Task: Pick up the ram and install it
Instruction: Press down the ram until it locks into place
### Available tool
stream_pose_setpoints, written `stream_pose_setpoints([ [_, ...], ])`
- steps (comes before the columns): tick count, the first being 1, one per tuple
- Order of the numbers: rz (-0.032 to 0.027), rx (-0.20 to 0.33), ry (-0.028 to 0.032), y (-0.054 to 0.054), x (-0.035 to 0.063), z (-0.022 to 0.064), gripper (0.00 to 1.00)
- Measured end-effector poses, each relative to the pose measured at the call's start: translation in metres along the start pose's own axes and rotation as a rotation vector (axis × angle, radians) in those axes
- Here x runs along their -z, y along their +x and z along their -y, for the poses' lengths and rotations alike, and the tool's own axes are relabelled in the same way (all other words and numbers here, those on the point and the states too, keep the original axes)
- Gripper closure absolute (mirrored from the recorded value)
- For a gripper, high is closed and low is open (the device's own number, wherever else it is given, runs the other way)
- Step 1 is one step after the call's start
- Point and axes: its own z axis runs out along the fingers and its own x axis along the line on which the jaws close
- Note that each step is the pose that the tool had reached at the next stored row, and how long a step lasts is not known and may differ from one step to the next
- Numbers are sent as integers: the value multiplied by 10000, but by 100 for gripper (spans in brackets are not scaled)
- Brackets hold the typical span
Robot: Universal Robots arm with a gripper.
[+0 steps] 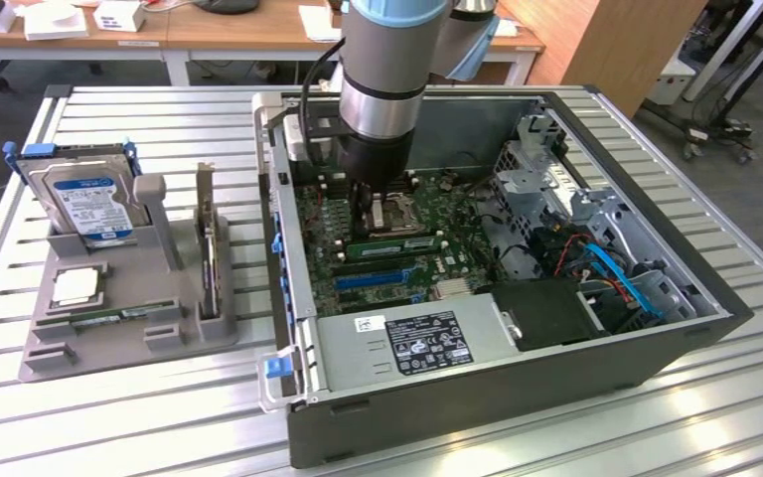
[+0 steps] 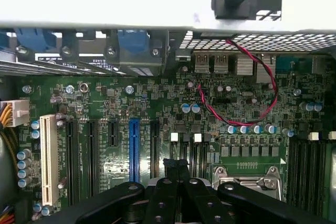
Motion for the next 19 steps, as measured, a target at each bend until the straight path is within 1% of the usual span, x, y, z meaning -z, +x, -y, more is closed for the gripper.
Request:
stream_pose_setpoints([
  [3,2,-1,2,0,-2,-32,91],
  [8,1,0,1,0,-6,-34,91],
  [14,1,0,1,1,-50,-34,91],
  [19,4,0,3,1,-56,-34,91],
])
